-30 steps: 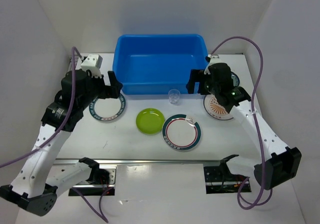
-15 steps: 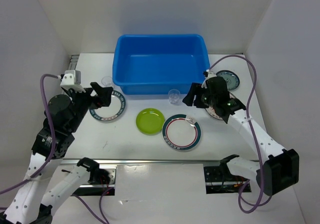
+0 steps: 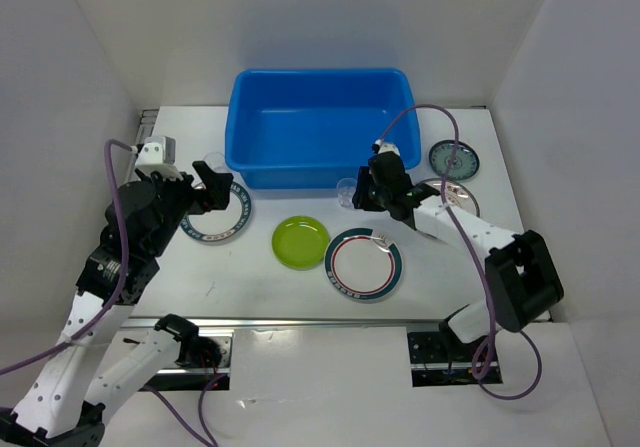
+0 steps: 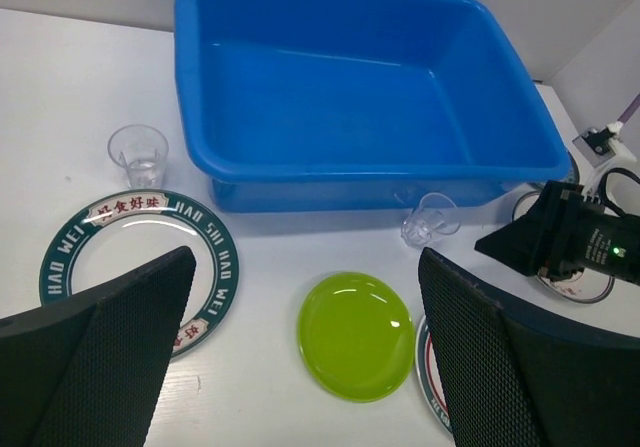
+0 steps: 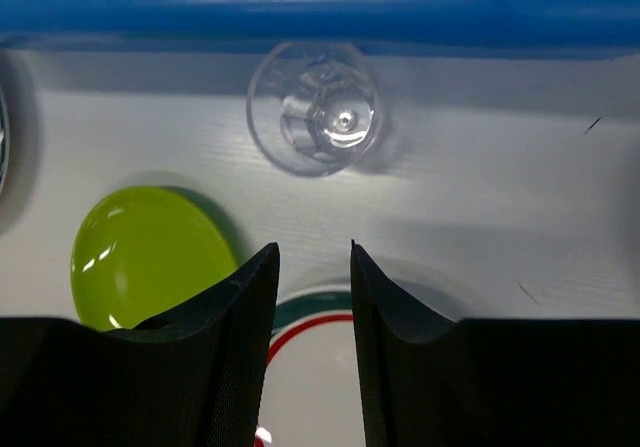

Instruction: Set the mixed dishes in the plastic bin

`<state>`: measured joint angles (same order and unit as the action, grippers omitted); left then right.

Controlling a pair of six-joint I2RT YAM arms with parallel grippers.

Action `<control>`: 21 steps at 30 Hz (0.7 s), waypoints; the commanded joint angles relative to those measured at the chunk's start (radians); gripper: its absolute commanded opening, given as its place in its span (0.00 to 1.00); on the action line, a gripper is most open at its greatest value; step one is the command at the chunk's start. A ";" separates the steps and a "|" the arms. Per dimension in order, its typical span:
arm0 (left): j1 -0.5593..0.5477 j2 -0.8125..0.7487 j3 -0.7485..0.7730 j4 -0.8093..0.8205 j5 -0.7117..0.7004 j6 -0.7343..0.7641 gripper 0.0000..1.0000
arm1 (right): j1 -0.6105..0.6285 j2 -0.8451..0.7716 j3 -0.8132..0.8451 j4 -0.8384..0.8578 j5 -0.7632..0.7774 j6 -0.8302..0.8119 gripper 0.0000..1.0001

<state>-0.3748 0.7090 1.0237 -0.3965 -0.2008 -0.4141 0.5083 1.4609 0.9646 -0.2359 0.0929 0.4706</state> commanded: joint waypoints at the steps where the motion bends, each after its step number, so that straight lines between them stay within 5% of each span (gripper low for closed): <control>1: -0.004 0.009 0.033 0.028 -0.021 0.037 0.99 | 0.013 0.059 0.054 0.124 0.140 0.017 0.40; 8: -0.004 0.018 0.042 0.010 -0.042 0.055 0.99 | 0.051 0.114 0.065 0.145 0.310 0.069 0.41; 21: -0.004 0.038 0.062 -0.008 -0.032 0.046 0.99 | 0.070 0.245 0.068 0.262 0.350 0.184 0.38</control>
<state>-0.3748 0.7490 1.0458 -0.4198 -0.2314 -0.3882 0.5621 1.6653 0.9852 -0.0452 0.3836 0.6064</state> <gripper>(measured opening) 0.993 0.393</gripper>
